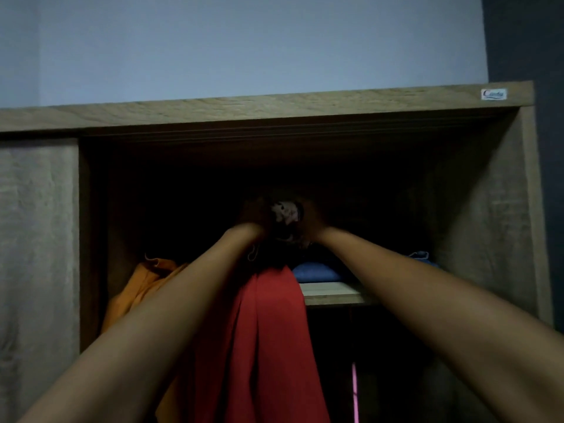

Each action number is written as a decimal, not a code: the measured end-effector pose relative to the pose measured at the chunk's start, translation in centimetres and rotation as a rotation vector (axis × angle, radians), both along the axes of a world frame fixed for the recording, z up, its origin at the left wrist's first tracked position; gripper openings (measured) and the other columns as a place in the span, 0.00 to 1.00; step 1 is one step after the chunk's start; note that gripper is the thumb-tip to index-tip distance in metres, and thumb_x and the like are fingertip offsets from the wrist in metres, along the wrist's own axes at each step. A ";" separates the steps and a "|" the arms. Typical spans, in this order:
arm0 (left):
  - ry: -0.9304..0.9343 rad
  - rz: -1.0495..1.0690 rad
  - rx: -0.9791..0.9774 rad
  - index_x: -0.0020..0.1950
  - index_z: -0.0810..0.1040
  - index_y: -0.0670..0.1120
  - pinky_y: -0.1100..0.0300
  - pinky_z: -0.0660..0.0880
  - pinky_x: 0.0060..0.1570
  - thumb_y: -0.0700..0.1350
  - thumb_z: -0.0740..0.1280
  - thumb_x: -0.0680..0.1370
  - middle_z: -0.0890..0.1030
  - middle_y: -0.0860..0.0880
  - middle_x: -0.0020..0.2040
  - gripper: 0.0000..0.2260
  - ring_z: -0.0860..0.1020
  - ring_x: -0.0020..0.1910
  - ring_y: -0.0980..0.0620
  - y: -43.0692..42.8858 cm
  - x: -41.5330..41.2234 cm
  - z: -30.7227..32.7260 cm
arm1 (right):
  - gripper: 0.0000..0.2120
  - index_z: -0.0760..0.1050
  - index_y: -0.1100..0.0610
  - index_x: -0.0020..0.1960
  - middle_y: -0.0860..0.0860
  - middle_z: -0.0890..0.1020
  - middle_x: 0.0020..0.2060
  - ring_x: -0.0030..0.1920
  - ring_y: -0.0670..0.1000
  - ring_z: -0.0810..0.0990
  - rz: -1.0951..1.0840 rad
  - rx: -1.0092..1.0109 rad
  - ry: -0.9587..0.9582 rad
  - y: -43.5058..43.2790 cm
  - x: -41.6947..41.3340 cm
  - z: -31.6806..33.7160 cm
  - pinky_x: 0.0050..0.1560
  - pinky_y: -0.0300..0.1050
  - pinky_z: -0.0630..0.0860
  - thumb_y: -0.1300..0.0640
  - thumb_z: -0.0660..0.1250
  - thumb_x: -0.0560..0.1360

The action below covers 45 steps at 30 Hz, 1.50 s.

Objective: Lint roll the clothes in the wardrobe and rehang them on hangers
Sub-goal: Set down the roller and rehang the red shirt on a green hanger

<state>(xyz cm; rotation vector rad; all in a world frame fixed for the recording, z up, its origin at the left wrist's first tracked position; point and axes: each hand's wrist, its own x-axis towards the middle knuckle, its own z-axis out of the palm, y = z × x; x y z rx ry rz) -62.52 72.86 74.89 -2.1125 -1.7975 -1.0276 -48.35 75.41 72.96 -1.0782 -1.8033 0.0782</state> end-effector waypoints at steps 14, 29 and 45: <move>-0.122 -0.347 -0.059 0.76 0.62 0.39 0.53 0.64 0.70 0.42 0.57 0.84 0.65 0.38 0.75 0.21 0.66 0.73 0.40 -2.3 14.9 -0.1 | 0.20 0.68 0.56 0.70 0.58 0.74 0.65 0.63 0.58 0.74 -0.430 0.009 0.041 -5.0 14.3 0.4 0.62 0.51 0.71 0.57 0.64 0.79; 0.081 -0.420 -0.337 0.73 0.68 0.47 0.52 0.68 0.65 0.50 0.57 0.83 0.74 0.45 0.67 0.19 0.73 0.66 0.44 -4.1 12.1 -2.4 | 0.18 0.71 0.59 0.69 0.58 0.76 0.65 0.61 0.58 0.76 -0.488 -0.260 -0.226 -7.5 12.6 -2.1 0.62 0.48 0.73 0.55 0.60 0.80; 0.144 0.230 -0.281 0.72 0.72 0.46 0.49 0.70 0.67 0.50 0.62 0.81 0.72 0.45 0.72 0.20 0.72 0.70 0.42 -0.2 -6.6 -4.8 | 0.17 0.74 0.56 0.63 0.57 0.81 0.55 0.54 0.58 0.80 -0.125 0.029 -0.187 -8.7 -0.1 -4.0 0.49 0.43 0.74 0.55 0.65 0.75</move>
